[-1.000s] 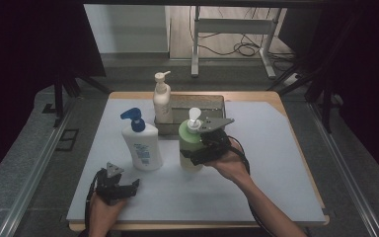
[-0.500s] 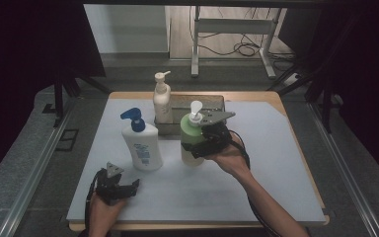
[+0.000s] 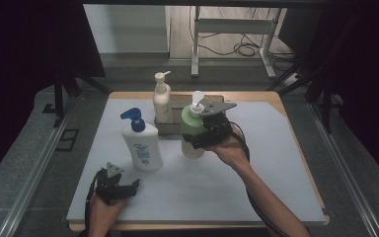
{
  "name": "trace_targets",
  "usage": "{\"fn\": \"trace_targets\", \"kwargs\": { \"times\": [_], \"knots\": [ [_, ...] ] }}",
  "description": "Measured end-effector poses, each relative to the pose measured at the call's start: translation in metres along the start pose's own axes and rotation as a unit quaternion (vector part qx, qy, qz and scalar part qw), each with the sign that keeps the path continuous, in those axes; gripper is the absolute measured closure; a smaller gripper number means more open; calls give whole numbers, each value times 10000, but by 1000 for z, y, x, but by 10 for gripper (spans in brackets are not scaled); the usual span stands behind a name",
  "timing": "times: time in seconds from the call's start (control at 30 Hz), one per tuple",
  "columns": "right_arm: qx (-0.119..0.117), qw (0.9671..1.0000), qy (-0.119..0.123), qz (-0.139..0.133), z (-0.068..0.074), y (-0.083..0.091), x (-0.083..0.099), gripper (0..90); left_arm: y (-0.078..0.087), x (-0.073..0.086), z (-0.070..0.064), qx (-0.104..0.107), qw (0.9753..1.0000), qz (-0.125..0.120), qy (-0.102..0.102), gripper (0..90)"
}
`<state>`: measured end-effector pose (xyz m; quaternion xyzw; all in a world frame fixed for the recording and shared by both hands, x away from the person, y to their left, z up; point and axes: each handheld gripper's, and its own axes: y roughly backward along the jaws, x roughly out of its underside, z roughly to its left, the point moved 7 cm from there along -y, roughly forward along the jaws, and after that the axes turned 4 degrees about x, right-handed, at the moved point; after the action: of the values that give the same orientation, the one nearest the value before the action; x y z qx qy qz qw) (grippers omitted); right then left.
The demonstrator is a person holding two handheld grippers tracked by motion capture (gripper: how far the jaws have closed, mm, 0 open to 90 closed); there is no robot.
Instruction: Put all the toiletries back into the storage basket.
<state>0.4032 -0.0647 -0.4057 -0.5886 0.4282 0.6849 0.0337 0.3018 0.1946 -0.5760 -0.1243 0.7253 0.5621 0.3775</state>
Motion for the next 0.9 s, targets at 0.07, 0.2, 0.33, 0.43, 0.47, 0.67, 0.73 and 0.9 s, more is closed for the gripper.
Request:
{"fn": "trace_targets", "kwargs": {
  "times": [0.07,0.2,0.33,0.43,0.47,0.67,0.73,0.9],
  "knots": [
    [2,10000,-13,-15,-1,0,-3,118,0,0,0,-3,10000,3,-3,123],
    [62,10000,-18,-6,-5,-2,-7,119,0,0,0,-4,10000,2,-2,123],
    [92,9999,-61,-22,-8,-3,-12,118,0,0,0,-4,10000,3,-3,123],
    [103,9999,-108,-49,-11,-4,-15,119,0,0,0,-4,10000,2,-2,123],
    [119,9998,-119,-47,-13,-4,-16,119,0,0,0,-4,10000,3,-2,123],
    [228,9996,-138,-78,-19,-7,-25,119,0,0,0,-3,10000,1,1,123],
    [245,9995,-160,-98,-21,-8,-28,119,0,0,0,-5,10000,1,0,123],
    [325,9993,-159,-90,-24,-12,-35,119,0,0,0,-3,10000,2,0,123]
  ]
}}
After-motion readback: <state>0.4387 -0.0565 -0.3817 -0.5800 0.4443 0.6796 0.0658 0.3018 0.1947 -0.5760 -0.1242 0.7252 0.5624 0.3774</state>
